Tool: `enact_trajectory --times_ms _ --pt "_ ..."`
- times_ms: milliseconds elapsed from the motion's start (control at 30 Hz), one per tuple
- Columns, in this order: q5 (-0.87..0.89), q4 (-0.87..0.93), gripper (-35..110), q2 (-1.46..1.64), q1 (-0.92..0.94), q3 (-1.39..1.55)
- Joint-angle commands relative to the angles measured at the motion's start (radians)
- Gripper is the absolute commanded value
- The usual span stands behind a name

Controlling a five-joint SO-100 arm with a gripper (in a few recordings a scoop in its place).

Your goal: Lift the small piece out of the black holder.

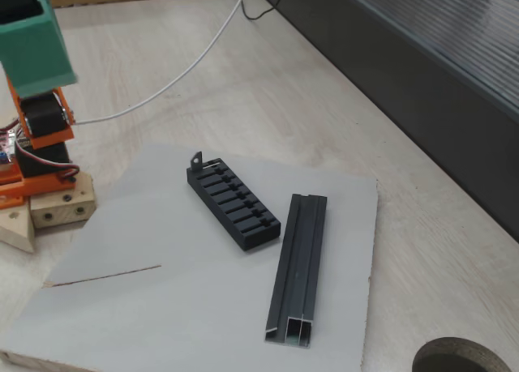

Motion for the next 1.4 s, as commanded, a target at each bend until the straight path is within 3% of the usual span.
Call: enact_trajectory --times_ms 0,233,967,1367 --pt "0.198 0.011 9 -0.092 -0.179 0.051" --pt "0.334 0.009 9 -0.123 -0.448 0.101" --pt "0.336 0.021 9 -0.104 -0.756 0.192" --pt "0.334 0.009 9 -0.121 -0.788 0.287"
